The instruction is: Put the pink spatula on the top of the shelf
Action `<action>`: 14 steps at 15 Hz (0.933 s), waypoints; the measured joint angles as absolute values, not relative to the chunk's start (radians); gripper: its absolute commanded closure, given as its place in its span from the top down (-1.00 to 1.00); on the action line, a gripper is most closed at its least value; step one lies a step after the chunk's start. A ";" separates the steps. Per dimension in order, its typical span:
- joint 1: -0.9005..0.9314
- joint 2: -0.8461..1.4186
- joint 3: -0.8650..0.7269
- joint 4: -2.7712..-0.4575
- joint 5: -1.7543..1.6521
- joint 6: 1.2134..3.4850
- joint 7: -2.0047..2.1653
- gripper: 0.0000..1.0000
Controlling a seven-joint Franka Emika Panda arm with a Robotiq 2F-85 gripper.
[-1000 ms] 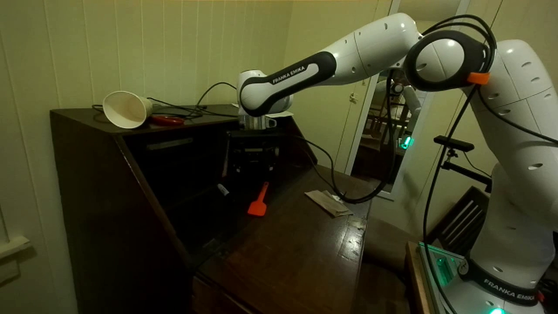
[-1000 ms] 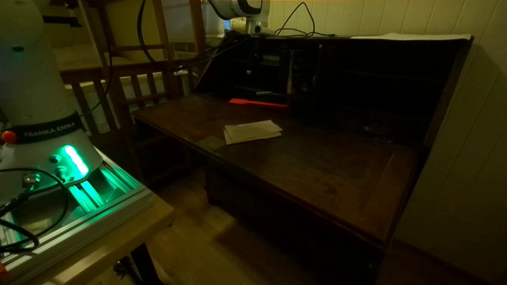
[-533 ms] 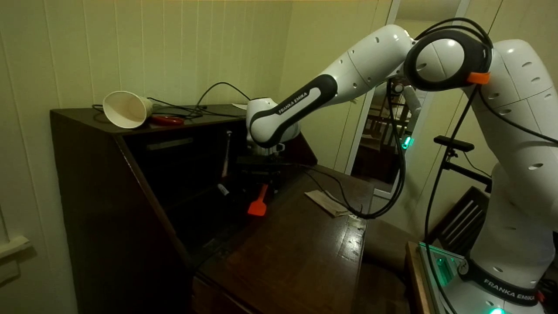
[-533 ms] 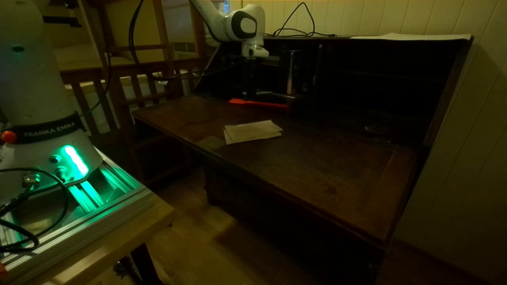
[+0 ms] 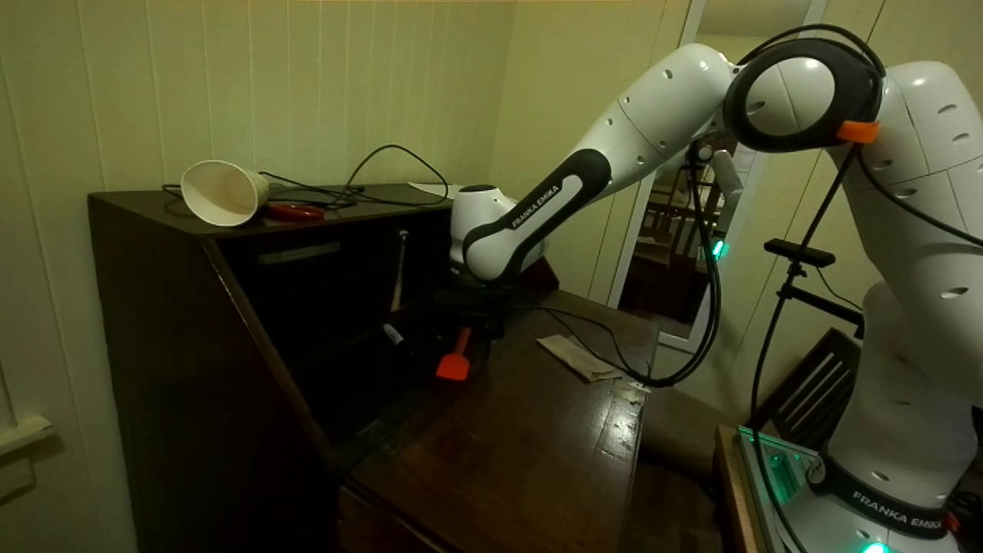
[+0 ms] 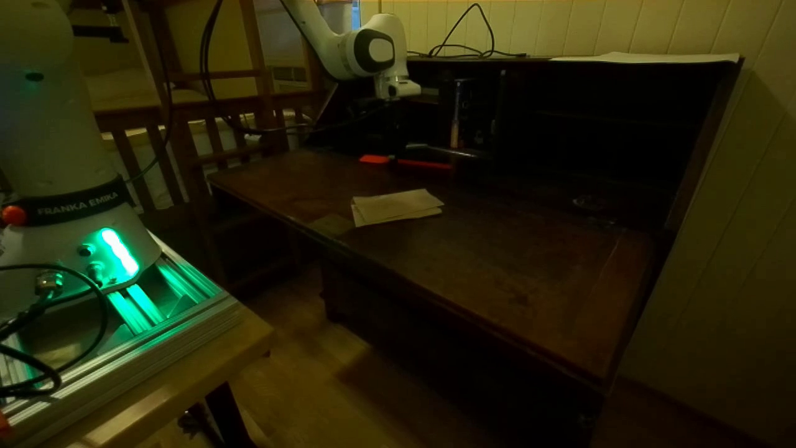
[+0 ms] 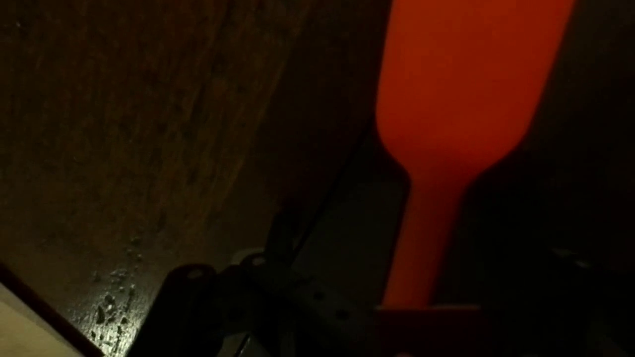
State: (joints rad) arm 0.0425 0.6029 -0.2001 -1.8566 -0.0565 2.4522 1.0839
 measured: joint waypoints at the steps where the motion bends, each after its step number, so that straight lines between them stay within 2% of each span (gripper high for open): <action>1: 0.044 0.600 -0.202 -1.857 -0.061 2.453 1.079 0.25; 9: 0.043 0.589 -0.204 -1.856 -0.061 2.480 1.045 -0.89; 10: 0.043 0.589 -0.203 -1.855 -0.060 2.484 1.044 -0.94; 14: 0.033 0.584 -0.194 -1.856 -0.041 2.480 1.011 -0.87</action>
State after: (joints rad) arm 0.0328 0.5838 -0.1941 -1.8563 -0.0413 2.4799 1.0113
